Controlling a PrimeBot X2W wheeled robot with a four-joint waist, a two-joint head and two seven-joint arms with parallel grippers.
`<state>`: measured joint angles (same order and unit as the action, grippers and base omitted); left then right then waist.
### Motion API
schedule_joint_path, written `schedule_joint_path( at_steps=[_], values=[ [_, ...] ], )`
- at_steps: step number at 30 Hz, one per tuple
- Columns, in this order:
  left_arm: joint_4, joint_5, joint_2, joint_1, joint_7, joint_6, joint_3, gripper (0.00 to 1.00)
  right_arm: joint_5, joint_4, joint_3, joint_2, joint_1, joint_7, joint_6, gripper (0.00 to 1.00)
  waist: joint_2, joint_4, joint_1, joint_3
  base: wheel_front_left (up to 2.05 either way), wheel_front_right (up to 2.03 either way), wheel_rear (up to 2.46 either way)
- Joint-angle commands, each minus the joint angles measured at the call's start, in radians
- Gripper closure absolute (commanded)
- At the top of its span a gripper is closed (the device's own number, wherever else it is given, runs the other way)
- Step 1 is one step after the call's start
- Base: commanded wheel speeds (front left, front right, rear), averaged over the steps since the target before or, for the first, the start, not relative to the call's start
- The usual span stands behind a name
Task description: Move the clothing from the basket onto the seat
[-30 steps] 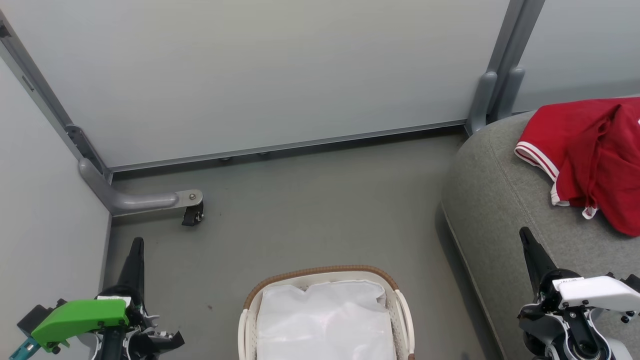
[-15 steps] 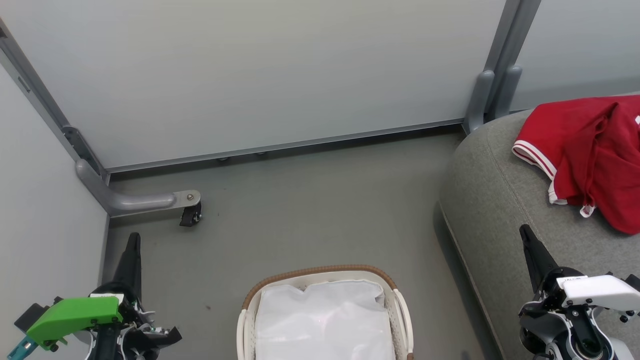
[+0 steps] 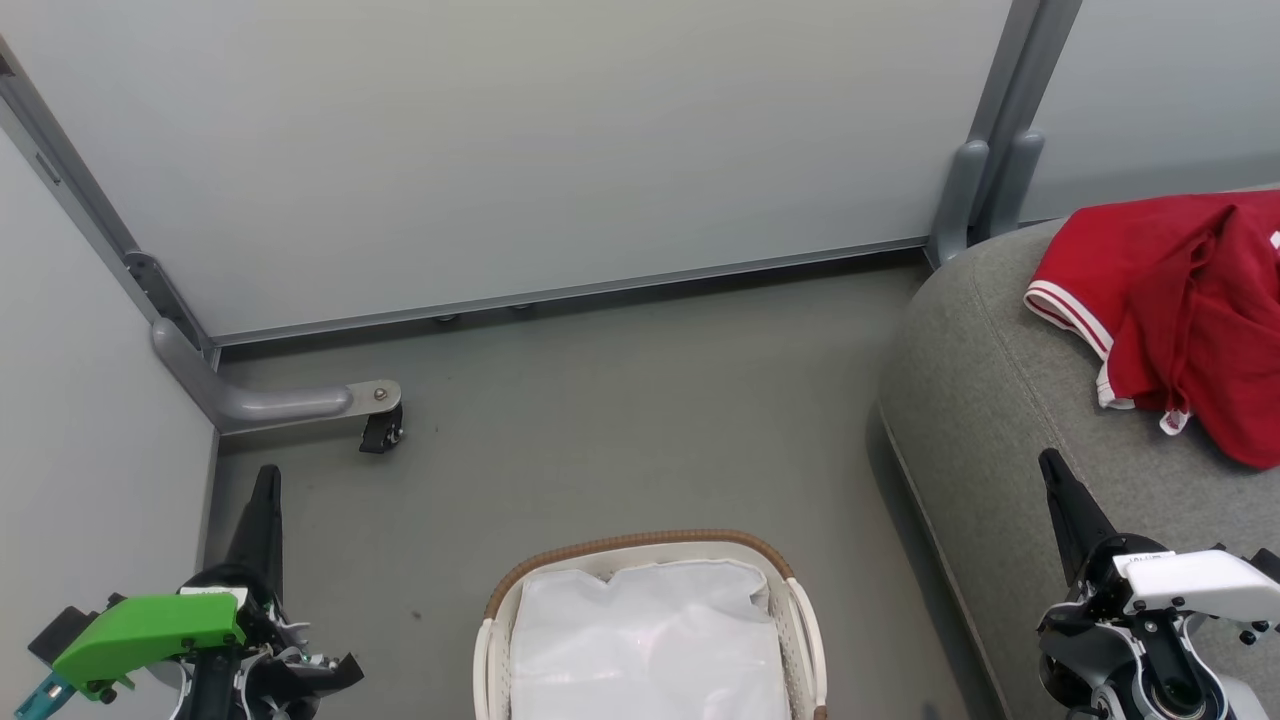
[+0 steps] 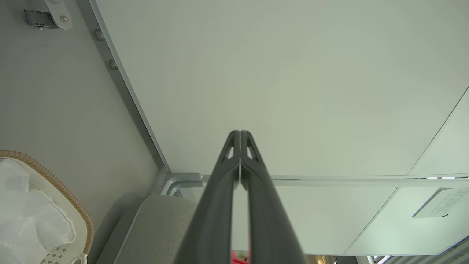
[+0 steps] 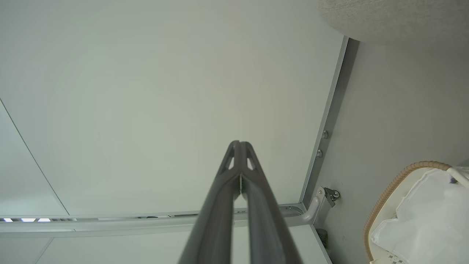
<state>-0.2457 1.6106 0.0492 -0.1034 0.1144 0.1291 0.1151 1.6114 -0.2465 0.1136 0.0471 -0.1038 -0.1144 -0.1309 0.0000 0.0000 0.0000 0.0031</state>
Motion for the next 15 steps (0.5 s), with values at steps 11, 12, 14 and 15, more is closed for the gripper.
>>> schedule_joint_path(
  at_steps=[11, 12, 14, 15],
  values=[
    [0.002, 0.003, 0.003, -0.010, 0.004, 0.004, 0.003, 1.00, 0.003, 0.005, 0.002, 0.006, -0.009, -0.003, 0.000, 1.00, 0.0000, 0.000, 0.0000, 0.000, 0.00, 0.00, 0.00],
    [0.002, 0.003, 0.003, -0.010, 0.004, 0.004, 0.002, 1.00, 0.003, 0.005, 0.002, 0.006, -0.009, -0.003, 0.000, 1.00, 0.0000, 0.000, 0.0000, 0.000, 0.00, 0.00, 0.00],
    [0.002, 0.003, 0.003, -0.010, 0.004, 0.004, 0.003, 1.00, 0.003, 0.005, 0.002, 0.006, -0.009, -0.003, 0.000, 1.00, 0.0000, 0.000, 0.0000, 0.000, 0.00, 0.00, 0.00],
    [0.002, 0.003, 0.003, -0.010, 0.004, 0.004, 0.003, 1.00, 0.003, 0.005, 0.002, 0.006, -0.009, -0.003, 0.000, 1.00, 0.0000, 0.000, 0.0000, 0.000, 0.00, 0.00, 0.00]
  ],
)
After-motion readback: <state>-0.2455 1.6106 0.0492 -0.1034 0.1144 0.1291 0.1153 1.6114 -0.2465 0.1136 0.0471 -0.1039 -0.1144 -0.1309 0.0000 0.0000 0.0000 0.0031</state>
